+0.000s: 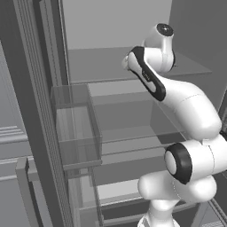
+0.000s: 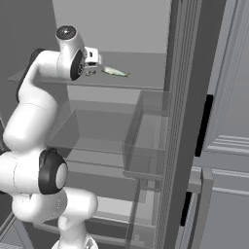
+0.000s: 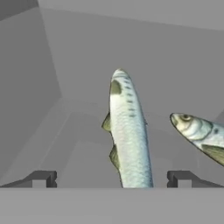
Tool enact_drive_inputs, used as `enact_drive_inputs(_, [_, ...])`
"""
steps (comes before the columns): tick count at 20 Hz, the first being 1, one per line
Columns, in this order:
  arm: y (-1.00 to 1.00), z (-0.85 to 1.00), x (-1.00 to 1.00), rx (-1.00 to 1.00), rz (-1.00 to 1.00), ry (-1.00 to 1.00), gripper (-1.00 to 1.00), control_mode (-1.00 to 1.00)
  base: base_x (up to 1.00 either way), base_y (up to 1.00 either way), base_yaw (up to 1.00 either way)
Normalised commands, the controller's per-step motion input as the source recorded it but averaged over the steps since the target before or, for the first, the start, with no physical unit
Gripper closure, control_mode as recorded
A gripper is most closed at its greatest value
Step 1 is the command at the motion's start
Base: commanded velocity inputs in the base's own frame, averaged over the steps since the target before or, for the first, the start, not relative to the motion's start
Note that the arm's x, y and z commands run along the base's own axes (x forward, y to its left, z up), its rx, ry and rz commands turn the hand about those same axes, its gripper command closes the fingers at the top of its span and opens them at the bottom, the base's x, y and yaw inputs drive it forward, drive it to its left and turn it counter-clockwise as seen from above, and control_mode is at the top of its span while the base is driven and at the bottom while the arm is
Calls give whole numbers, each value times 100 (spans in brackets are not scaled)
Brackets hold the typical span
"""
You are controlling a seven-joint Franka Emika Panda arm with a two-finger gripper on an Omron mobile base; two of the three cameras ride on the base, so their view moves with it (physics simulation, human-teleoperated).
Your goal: Place one bell pepper and one fish in each tupperware on the nearby counter, to pack two identical lunches.
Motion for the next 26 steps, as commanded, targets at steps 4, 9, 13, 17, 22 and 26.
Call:
enact_drive_inputs(4, [0,15,36,0,-12,0,-100,-100,0,0,0])
enact_drive_inputs(9, [0,-17,34,0,-9,6,-100,-100,0,0,0])
enact_drive_inputs(13, [0,-31,17,0,-1,4,-100,-100,0,0,0])
enact_drive_inputs(17, [0,-31,6,0,0,2,100,-100,0,0,0])
enact_drive_inputs(22, [-6,-29,0,0,0,0,100,-100,0,0,0])
enact_drive_inputs(26, [0,-22,-8,0,0,2,100,-100,0,0,0])
